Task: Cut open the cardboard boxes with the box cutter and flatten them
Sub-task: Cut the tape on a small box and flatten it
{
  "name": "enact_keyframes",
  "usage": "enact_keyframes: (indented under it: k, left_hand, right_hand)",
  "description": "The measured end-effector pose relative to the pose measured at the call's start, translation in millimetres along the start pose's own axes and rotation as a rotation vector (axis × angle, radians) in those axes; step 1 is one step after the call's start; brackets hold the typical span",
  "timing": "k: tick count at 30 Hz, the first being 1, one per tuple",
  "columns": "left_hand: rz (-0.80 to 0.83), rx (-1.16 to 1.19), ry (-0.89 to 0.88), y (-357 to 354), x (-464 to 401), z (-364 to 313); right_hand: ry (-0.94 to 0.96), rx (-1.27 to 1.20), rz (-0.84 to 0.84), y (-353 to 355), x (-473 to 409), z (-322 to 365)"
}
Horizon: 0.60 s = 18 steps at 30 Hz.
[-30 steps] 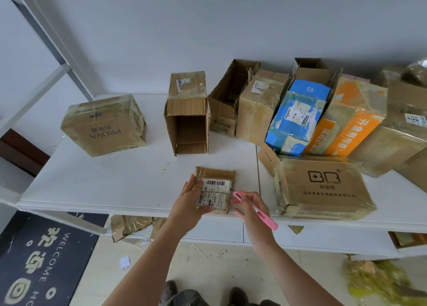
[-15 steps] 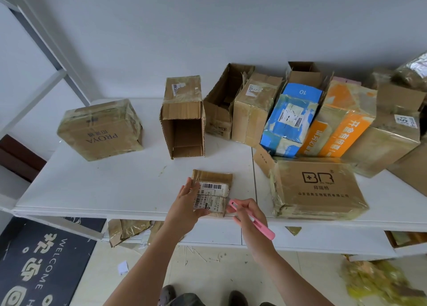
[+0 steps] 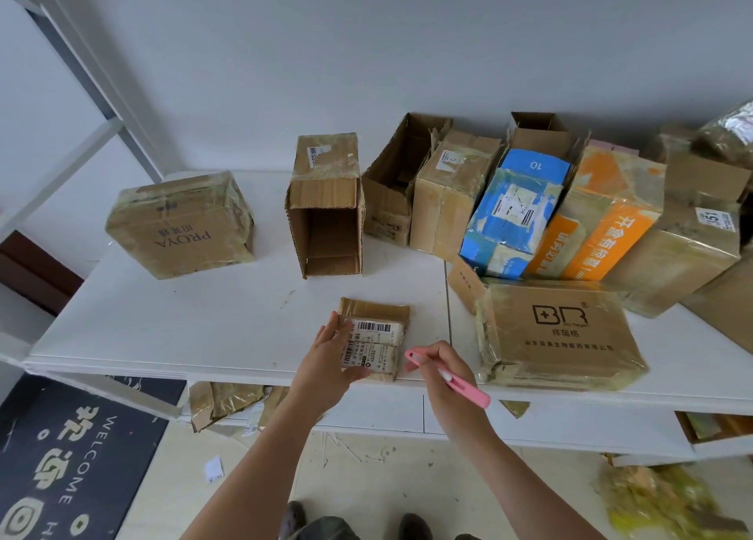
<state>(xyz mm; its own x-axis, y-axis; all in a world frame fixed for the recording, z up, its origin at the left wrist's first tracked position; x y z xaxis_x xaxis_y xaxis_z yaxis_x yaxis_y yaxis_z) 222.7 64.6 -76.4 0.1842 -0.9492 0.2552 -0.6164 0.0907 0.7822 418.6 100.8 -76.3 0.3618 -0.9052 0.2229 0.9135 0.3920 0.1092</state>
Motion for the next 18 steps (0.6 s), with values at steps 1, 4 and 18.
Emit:
enact_keyframes:
  k: [1,4,18]
  left_hand:
    - [-0.001,0.004,0.002,-0.2,0.4,-0.2]
    - [-0.006,0.02,0.01,-0.8,0.6,-0.1]
    - [-0.011,0.001,-0.008,-3.3,1.0,2.5]
  right_hand:
    - [-0.001,0.004,0.002,-1.9,-1.4,-0.1]
    - [0.006,0.021,-0.004,-6.1,-3.3,-2.9]
    - [0.034,0.117,0.065,0.0,7.5,3.8]
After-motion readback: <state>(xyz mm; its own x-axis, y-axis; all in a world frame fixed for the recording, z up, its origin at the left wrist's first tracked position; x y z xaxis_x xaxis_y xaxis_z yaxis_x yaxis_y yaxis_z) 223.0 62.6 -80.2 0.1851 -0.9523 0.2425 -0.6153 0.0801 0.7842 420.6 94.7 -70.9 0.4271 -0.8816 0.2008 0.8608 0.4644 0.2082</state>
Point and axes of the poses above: each hand's wrist, its own x-axis away from the middle knuckle, its own y-axis out of the back of the hand, z = x × y, the point moved 3 cm from there along -x, towards the middle knuckle, and after that the axes turned 7 degrees about -y, right-handed, at the moved point
